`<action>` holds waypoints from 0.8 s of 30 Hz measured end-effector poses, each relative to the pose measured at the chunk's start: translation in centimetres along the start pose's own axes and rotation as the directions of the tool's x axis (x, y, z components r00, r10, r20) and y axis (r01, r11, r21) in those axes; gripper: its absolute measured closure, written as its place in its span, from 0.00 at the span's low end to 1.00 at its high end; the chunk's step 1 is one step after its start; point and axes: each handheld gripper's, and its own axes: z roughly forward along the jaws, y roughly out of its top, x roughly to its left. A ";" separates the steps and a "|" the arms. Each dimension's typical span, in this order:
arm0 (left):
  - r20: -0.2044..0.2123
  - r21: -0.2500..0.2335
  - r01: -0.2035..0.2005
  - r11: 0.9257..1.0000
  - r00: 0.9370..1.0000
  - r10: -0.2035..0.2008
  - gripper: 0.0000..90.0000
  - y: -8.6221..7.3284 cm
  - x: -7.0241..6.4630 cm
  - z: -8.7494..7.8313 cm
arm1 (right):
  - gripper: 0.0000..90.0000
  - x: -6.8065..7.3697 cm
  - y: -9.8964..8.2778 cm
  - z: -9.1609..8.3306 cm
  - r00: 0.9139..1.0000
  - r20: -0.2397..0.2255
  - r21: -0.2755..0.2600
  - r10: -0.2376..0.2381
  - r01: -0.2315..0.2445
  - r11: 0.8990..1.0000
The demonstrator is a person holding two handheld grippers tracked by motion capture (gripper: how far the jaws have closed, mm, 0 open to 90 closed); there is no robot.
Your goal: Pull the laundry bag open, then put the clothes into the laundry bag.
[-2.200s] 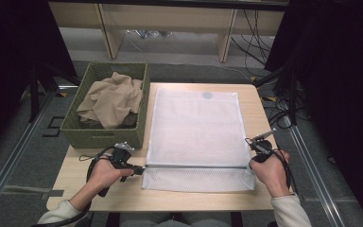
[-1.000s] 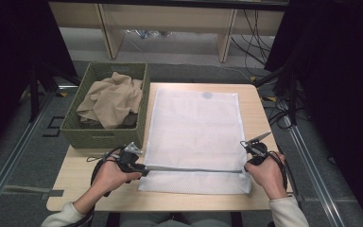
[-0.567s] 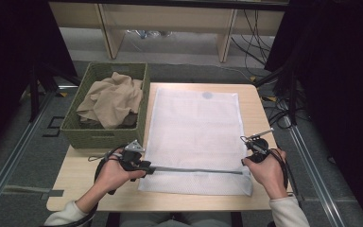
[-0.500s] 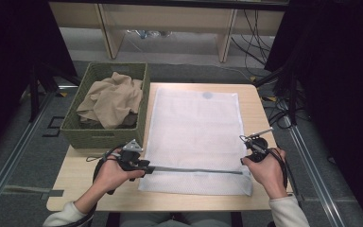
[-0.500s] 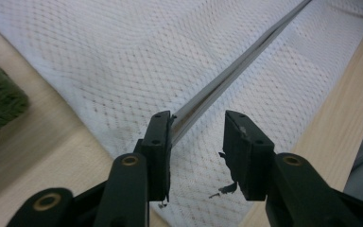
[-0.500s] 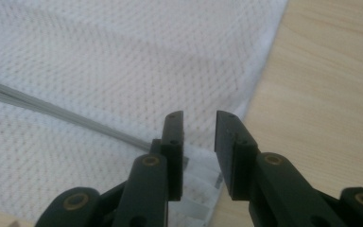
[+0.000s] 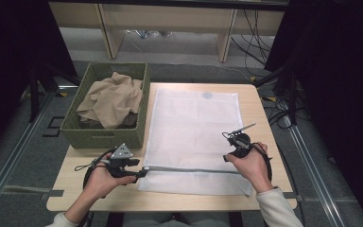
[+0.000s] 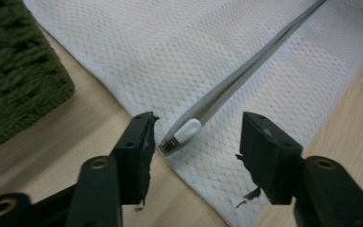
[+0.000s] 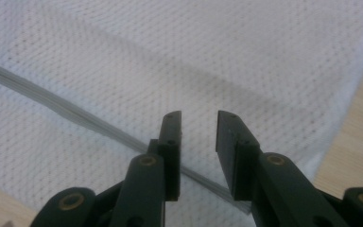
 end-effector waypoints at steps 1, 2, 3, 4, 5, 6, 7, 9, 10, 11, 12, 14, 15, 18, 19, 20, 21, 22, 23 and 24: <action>-0.003 -0.003 0.004 1.000 1.000 -0.004 0.46 -0.2 -0.1 0.1 | 0.80 0.0 0.0 0.0 1.000 0.000 0.000 0.000 0.000 1.000; -0.013 -0.008 0.002 1.000 1.000 -0.002 0.44 -0.3 -0.2 0.0 | 0.80 0.1 0.1 0.1 1.000 -0.006 0.002 -0.004 0.004 1.000; -0.011 -0.021 0.022 1.000 1.000 -0.022 0.43 -0.4 -0.3 0.0 | 0.80 0.3 0.1 0.1 1.000 -0.015 0.010 0.002 -0.002 1.000; -0.022 -0.027 0.022 0.999 1.000 -0.022 0.42 -0.4 -0.3 0.0 | 0.80 0.3 0.1 0.3 1.000 -0.016 0.002 -0.015 0.015 1.000; -0.008 -0.034 0.028 0.999 1.000 -0.029 0.41 -0.4 -0.3 0.0 | 0.80 0.3 0.2 0.4 1.000 -0.013 0.002 -0.027 0.027 1.000; -0.022 -0.037 0.022 0.999 0.999 -0.023 0.40 -0.5 -0.4 0.0 | 0.80 0.6 0.2 0.3 1.000 -0.015 0.014 -0.003 0.004 1.000; -0.018 -0.041 0.017 0.999 1.000 -0.018 0.39 -0.5 -0.4 0.0 | 0.79 0.7 0.2 0.3 1.000 -0.018 0.017 -0.010 0.010 1.000; -0.016 -0.058 0.029 0.998 0.999 -0.030 0.38 -0.5 -0.6 0.0 | 0.79 0.6 0.3 0.4 0.999 -0.021 0.001 -0.045 0.045 0.999; -0.022 -0.064 0.035 0.997 0.999 -0.037 0.38 -0.5 -0.6 0.0 | 0.79 0.6 0.3 0.3 0.999 -0.022 0.004 -0.040 0.040 0.999; -0.021 -0.070 0.038 0.997 0.999 -0.039 0.38 -0.5 -0.6 0.0 | 0.79 0.8 0.2 0.2 1.000 -0.014 0.003 -0.019 0.019 1.000; -0.023 -0.065 0.031 0.997 0.999 -0.033 0.39 -0.5 -0.6 0.0 | 0.79 0.8 0.2 0.2 1.000 -0.017 0.005 -0.023 0.023 1.000; -0.007 -0.058 0.052 0.997 0.999 -0.053 0.39 -0.5 -0.8 0.1 | 0.79 0.9 0.2 0.3 0.999 -0.021 0.003 -0.030 0.030 1.000; -0.008 -0.047 0.028 0.999 1.000 -0.029 0.39 -0.4 -0.6 0.1 | 0.79 1.0 0.3 0.3 0.999 -0.020 0.005 -0.026 0.026 1.000; -0.010 -0.040 0.027 0.999 1.000 -0.027 0.39 -0.3 -0.7 0.4 | 0.79 1.2 0.4 0.4 0.999 -0.028 0.005 -0.039 0.039 0.999; -0.010 -0.037 0.041 0.998 0.999 -0.042 0.39 -0.3 -0.8 0.4 | 0.79 1.2 0.4 0.6 0.998 -0.034 0.001 -0.054 0.054 0.999; -0.008 -0.044 0.049 0.998 0.999 -0.050 0.39 -0.3 -0.9 0.5 | 0.79 1.4 0.5 0.6 0.998 -0.040 0.013 -0.041 0.041 0.999; -0.008 -0.043 0.051 0.998 0.999 -0.052 0.39 -0.2 -0.9 0.5 | 0.79 1.4 0.5 0.7 0.998 -0.036 0.011 -0.050 0.051 0.999; -0.009 -0.040 0.047 0.998 0.999 -0.047 0.39 -0.2 -0.9 0.5 | 0.78 1.3 0.6 0.8 0.997 -0.037 0.000 -0.073 0.073 0.997; -0.008 -0.055 0.048 0.997 0.999 -0.048 0.39 -0.1 -1.0 0.5 | 0.79 1.5 0.5 0.7 0.998 -0.040 0.008 -0.054 0.054 0.999; -0.006 -0.049 0.040 0.998 0.999 -0.041 0.39 -0.1 -0.9 0.5 | 0.78 1.7 0.5 0.7 0.998 -0.037 0.016 -0.042 0.043 0.999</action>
